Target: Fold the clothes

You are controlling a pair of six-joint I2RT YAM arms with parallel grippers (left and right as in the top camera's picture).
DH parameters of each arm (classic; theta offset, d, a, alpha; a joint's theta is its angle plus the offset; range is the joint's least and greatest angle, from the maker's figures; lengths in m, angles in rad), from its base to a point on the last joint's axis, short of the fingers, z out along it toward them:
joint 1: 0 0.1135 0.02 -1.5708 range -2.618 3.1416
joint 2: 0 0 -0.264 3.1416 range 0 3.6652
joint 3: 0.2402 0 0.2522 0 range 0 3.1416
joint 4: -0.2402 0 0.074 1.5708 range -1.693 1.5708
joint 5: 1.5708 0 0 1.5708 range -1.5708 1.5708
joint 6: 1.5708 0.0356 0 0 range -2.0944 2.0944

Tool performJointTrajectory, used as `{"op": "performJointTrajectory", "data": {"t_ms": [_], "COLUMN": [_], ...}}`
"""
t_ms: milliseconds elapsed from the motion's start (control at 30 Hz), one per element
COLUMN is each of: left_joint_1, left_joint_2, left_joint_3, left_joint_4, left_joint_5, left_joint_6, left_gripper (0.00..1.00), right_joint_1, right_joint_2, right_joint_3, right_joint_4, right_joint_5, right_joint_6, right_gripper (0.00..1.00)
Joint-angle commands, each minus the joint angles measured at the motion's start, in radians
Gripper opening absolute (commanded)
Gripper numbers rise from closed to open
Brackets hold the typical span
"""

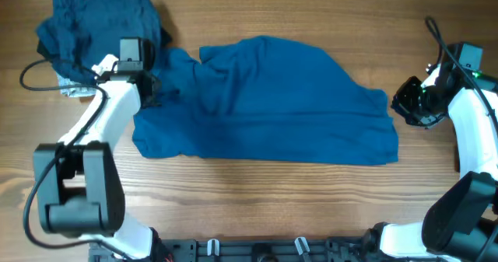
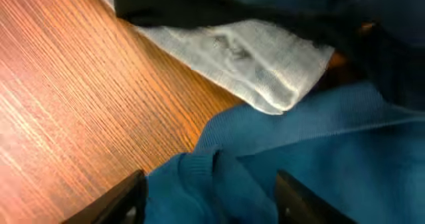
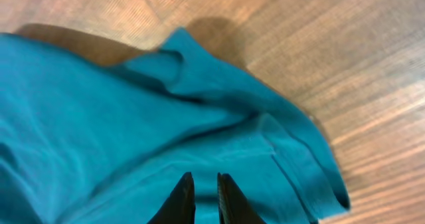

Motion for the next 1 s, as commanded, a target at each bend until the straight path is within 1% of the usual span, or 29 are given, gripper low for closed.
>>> {"op": "performJointTrajectory", "data": {"t_ms": [0, 33, 67, 100, 133, 167, 200, 267, 300, 333, 367, 400, 467, 500, 567, 633, 800, 867, 900, 933, 967], "left_joint_1": [0.002, 0.002, 0.002, 0.002, 0.002, 0.002, 0.002, 0.0, -0.005, -0.012, -0.023, -0.037, -0.058, -0.079, -0.114, -0.142, -0.182, -0.182, -0.182, -0.182, -0.182], "left_joint_2": [-0.174, -0.221, -0.26, -0.299, -0.33, -0.338, -0.338, -0.314, -0.288, -0.262, -0.226, -0.181, -0.128, -0.092, -0.05, -0.025, -0.005, -0.005, -0.005, -0.005, -0.005], "left_joint_3": [0.011, 0.011, 0.011, 0.011, 0.01, 0.01, 0.01, 0.01, 0.01, 0.01, 0.01, 0.01, 0.01, 0.01, 0.01, 0.01, 0.01, 0.01, 0.01, 0.01, 0.01], "left_joint_4": [-0.021, -0.028, -0.027, -0.025, -0.029, -0.033, -0.042, -0.06, -0.073, -0.081, -0.091, -0.101, -0.108, -0.107, -0.107, -0.105, -0.103, -0.103, -0.103, -0.107, -0.108], "left_joint_5": [-0.025, -0.007, 0.029, 0.084, 0.158, 0.203, 0.291, 0.391, 0.437, 0.457, 0.471, 0.485, 0.518, 0.544, 0.557, 0.556, 0.549, 0.549, 0.549, 0.549, 0.549], "left_joint_6": [0.033, 0.04, 0.074, 0.118, 0.137, 0.137, 0.137, 0.137, 0.137, 0.137, 0.138, 0.137, 0.138, 0.154, 0.169, 0.171, 0.17, 0.171, 0.171, 0.171, 0.171], "left_gripper": [0.77, 0.8, 0.82, 0.84, 0.84, 0.84, 0.84, 0.83, 0.83, 0.83, 0.83, 0.8, 0.78, 0.78, 0.78, 0.78, 0.82, 0.84, 0.85, 0.87, 0.88], "right_joint_1": [0.006, 0.006, 0.006, 0.006, 0.008, 0.012, 0.024, 0.059, 0.08, 0.105, 0.142, 0.174, 0.222, 0.244, 0.277, 0.298, 0.31, 0.309, 0.309, 0.306, 0.301], "right_joint_2": [0.002, 0.002, 0.003, 0.003, 0.003, 0.003, 0.004, 0.011, 0.019, 0.027, 0.046, 0.067, 0.115, 0.146, 0.203, 0.251, 0.357, 0.396, 0.41, 0.425, 0.425], "right_joint_3": [0.014, 0.014, 0.014, 0.014, 0.014, 0.014, 0.014, 0.014, 0.014, 0.014, 0.014, 0.014, 0.014, 0.014, 0.014, 0.014, 0.014, 0.014, 0.014, 0.013, 0.013], "right_joint_4": [0.043, 0.07, 0.096, 0.13, 0.169, 0.198, 0.241, 0.293, 0.312, 0.331, 0.358, 0.38, 0.41, 0.424, 0.451, 0.466, 0.47, 0.465, 0.46, 0.441, 0.435], "right_joint_5": [-0.118, -0.178, -0.238, -0.294, -0.344, -0.367, -0.383, -0.381, -0.381, -0.381, -0.365, -0.341, -0.302, -0.298, -0.298, -0.298, -0.227, -0.183, -0.147, -0.057, -0.046], "right_joint_6": [-0.043, -0.072, -0.084, -0.084, -0.08, -0.076, -0.076, -0.046, -0.028, -0.017, 0.0, 0.003, 0.002, 0.002, 0.002, 0.003, 0.05, 0.052, 0.054, 0.072, 0.08], "right_gripper": [0.24, 0.36, 0.48, 0.63, 0.75, 0.79, 0.8, 0.72, 0.65, 0.58, 0.54, 0.47, 0.4, 0.34, 0.27, 0.23, 0.23, 0.23, 0.23, 0.24, 0.25]}}
